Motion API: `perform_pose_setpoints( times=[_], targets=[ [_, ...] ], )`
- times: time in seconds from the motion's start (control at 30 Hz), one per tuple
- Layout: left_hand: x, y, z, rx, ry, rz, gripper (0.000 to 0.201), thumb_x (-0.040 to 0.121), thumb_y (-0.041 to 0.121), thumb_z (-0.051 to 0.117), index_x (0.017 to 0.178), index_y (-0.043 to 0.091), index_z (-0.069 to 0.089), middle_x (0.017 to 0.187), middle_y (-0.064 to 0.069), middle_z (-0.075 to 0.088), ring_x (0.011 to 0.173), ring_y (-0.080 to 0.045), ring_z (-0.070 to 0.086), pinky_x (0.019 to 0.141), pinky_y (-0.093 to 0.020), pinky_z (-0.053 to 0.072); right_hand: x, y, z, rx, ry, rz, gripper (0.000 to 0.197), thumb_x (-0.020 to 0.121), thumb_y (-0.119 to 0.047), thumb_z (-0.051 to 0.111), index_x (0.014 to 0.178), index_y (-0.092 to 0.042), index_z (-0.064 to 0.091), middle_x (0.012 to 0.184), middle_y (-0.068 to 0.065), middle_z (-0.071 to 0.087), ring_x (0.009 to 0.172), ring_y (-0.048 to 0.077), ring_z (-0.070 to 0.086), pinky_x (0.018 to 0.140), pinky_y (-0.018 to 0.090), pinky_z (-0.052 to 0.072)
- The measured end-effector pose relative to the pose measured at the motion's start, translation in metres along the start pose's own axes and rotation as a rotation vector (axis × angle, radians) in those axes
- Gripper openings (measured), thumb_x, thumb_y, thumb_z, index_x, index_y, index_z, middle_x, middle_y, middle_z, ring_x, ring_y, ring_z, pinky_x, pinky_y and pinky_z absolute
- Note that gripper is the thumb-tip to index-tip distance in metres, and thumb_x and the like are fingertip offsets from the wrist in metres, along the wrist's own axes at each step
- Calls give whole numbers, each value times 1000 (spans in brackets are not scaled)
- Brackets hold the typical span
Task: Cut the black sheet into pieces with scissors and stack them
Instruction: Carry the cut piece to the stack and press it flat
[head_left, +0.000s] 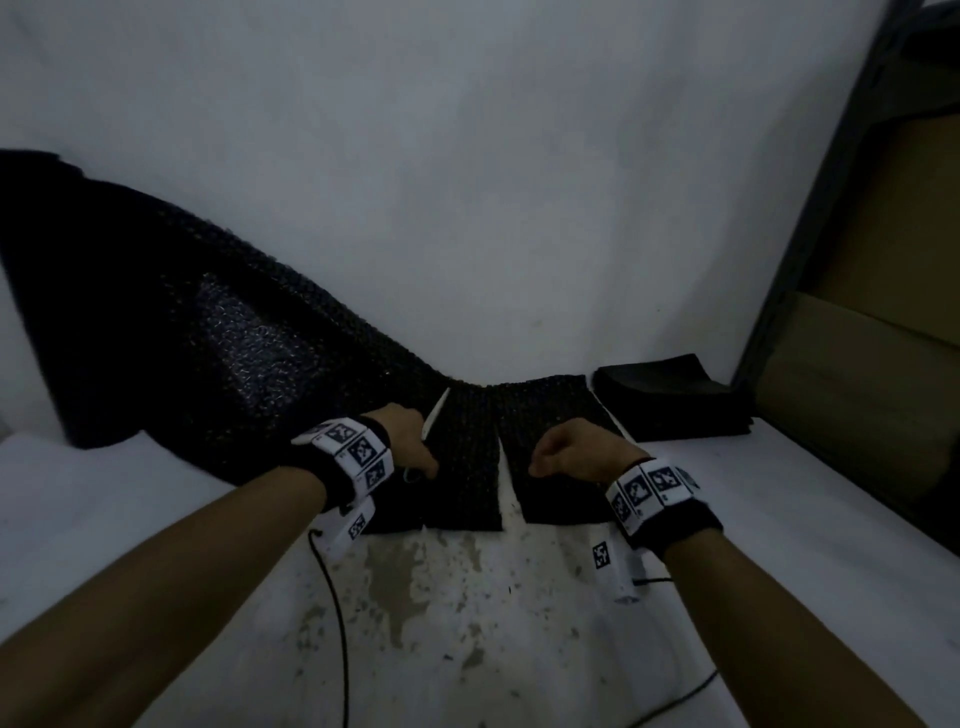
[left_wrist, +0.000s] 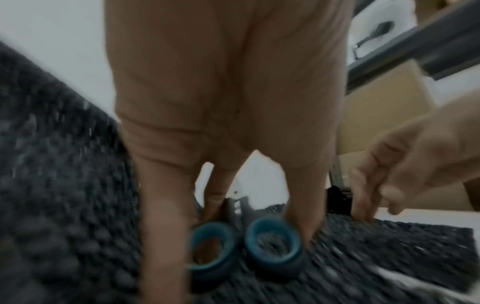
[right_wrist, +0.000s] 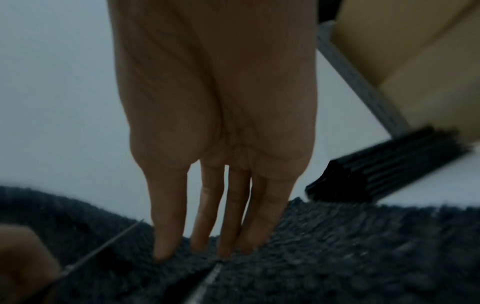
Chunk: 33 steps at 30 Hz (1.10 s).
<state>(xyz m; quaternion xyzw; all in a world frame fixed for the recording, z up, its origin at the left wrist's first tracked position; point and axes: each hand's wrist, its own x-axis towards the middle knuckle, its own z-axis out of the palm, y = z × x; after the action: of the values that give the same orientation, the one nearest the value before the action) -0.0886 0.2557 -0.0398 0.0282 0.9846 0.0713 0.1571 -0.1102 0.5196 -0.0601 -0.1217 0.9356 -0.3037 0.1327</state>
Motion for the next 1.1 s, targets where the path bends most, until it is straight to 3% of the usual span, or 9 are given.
perform_pose_setpoints(
  times=[0.13,0.23,0.4,0.5,0.63,0.73,0.83,1.0,1.1],
  targets=[
    [10,4,18,124,-23,-28,41,84,46,74,93,8,62,92,-9,63,81,-24,61,74,-34,56,-12,8,4,-313,-99,96,53,80,-39,81,127,-20,65,129,1,60,120,22,56,97,30,46],
    [12,8,22,174,-29,-39,38,87,43,71,97,7,63,86,-6,60,80,-23,59,73,-33,55,-19,17,9,-357,-158,109,65,81,-39,80,140,-25,55,144,2,51,131,25,48,101,32,42],
    [-1,26,18,377,73,-25,48,87,45,71,116,8,62,102,-8,60,91,-25,60,71,-34,50,-25,23,8,-334,-184,86,60,82,-39,79,138,-33,58,150,-3,45,136,26,42,107,33,37],
    [1,51,25,287,278,259,48,84,44,72,115,10,57,116,-10,56,108,-28,58,80,-37,51,-26,26,4,-312,-173,88,56,83,-40,78,135,-32,60,144,-3,50,132,23,46,105,31,37],
    [7,95,45,110,29,539,52,80,48,78,118,14,63,114,-4,61,102,-23,59,86,-37,53,-31,33,-8,-202,-65,88,42,82,-36,80,121,-23,68,123,0,65,115,19,59,98,31,47],
    [16,110,59,165,-45,533,58,78,49,80,118,11,63,115,-7,59,102,-26,59,84,-36,53,-36,45,-17,-220,75,80,34,81,-37,81,105,-16,71,109,5,69,103,20,63,86,30,50],
    [22,113,61,127,-29,509,44,80,39,81,110,10,67,112,-7,61,101,-26,60,82,-33,52,-48,53,-24,-207,15,130,41,71,-53,84,96,-23,72,101,-3,69,97,16,62,84,30,51],
    [25,111,58,54,-3,482,16,94,20,64,106,11,69,110,-6,67,102,-25,62,88,-33,52,-64,55,-26,-383,-205,216,75,59,-66,83,123,-33,61,124,-9,59,113,15,54,101,38,47],
    [29,102,46,-160,-68,403,12,101,24,55,95,15,59,93,-3,58,87,-24,55,80,-31,47,-62,62,-30,-407,-138,180,69,73,-45,83,133,-24,57,133,0,58,118,21,54,98,32,46]
  ],
)
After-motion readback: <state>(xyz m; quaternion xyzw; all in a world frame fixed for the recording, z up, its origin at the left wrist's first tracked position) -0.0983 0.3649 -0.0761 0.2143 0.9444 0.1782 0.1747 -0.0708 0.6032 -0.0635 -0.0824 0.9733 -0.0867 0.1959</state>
